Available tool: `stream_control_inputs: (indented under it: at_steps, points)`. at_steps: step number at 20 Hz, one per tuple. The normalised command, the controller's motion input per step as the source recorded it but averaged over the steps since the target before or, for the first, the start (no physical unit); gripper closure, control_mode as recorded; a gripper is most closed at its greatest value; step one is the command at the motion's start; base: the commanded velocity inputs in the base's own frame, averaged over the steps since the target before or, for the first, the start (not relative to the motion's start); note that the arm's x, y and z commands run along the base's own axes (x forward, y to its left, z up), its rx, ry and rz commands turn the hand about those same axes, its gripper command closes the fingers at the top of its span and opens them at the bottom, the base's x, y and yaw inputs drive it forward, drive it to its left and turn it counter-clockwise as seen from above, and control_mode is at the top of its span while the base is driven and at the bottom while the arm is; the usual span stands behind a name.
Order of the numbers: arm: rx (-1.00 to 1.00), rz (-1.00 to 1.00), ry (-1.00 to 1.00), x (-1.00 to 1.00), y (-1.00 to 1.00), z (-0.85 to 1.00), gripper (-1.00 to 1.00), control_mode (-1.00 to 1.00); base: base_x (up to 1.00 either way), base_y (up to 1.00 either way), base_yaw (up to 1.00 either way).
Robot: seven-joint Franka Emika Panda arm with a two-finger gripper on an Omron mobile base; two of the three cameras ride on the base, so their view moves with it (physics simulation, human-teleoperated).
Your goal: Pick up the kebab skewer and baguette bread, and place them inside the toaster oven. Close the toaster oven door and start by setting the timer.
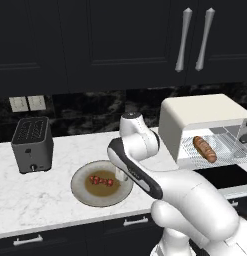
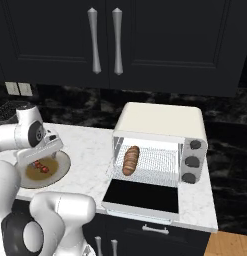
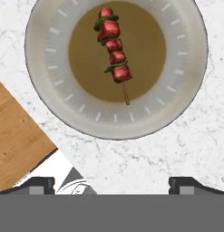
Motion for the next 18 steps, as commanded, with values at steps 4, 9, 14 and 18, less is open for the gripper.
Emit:
stream_control_inputs:
  at_steps: [4,9,14,18]
  points:
    - [0.00,0.04,0.00,0.19,0.27,-0.41,-1.00,-1.00,0.00,0.00,0.00]
    - [0.00,0.01,0.00,0.10,0.33,-0.38,-1.00,-1.00,0.00,0.00,0.00]
    - [0.00,0.00,0.00,0.10,0.03,-0.17,-1.00,-1.00,0.00,0.00,0.00]
    - [0.00,0.00,0.00,0.24,0.04,-0.23,-1.00,-1.00,0.00,0.00,0.00]
